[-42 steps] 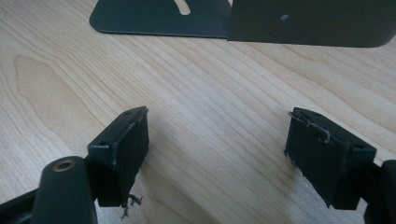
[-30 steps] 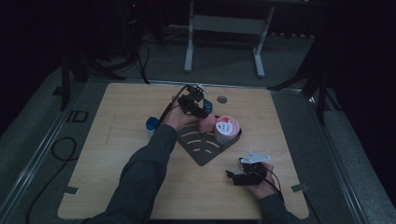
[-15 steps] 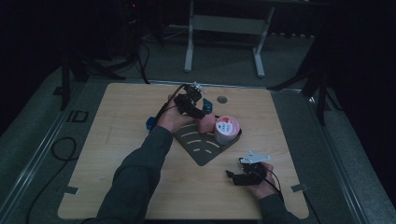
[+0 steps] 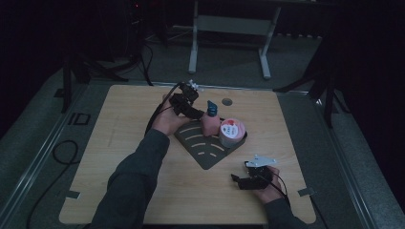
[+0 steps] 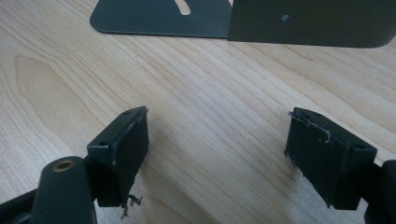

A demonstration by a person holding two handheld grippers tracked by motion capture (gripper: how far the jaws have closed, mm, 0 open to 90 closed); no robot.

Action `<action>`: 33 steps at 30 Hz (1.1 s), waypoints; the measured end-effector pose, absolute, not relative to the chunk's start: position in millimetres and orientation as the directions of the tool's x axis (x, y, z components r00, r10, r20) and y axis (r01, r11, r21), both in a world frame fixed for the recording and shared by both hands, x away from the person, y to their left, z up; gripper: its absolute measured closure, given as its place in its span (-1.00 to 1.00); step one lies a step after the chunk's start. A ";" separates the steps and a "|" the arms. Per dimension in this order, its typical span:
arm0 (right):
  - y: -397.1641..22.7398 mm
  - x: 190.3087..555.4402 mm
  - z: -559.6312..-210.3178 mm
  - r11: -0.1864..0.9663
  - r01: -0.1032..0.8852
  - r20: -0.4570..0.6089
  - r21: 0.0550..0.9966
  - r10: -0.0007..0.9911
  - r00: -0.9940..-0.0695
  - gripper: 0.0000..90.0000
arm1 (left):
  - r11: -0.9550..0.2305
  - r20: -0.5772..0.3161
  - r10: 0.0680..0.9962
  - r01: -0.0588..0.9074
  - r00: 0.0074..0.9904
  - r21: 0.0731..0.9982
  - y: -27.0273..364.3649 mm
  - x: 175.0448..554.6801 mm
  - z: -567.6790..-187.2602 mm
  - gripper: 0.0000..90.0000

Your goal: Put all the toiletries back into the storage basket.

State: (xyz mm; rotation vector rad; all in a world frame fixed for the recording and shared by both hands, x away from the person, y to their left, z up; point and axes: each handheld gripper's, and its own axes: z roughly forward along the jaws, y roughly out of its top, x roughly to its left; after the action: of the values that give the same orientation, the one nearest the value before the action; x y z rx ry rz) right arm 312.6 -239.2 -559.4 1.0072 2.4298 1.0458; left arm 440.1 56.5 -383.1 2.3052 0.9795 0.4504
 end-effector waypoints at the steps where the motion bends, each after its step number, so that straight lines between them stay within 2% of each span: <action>1: -239.2 312.6 -559.4 0.487 0.483 -0.006 0.728 0.709 -0.705 -0.54 | -0.555 0.078 0.738 0.537 0.670 0.635 58.0 439.9 -382.6 -0.10; 15: -239.1 312.6 -559.5 0.486 0.483 -0.006 0.728 0.710 -0.705 -0.54 | -0.548 0.122 0.766 0.541 0.632 0.638 81.7 427.0 -371.6 -0.14; 33: -239.2 312.8 -559.5 0.488 0.482 -0.007 0.728 0.708 -0.706 -0.54 | -0.519 0.126 0.804 0.583 0.580 0.625 114.5 414.3 -366.0 -0.19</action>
State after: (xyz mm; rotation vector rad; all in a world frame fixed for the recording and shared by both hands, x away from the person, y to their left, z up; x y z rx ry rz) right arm 312.8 -239.2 -559.5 1.0039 2.4310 1.0454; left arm 414.3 114.5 -366.0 2.2826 1.1039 0.5526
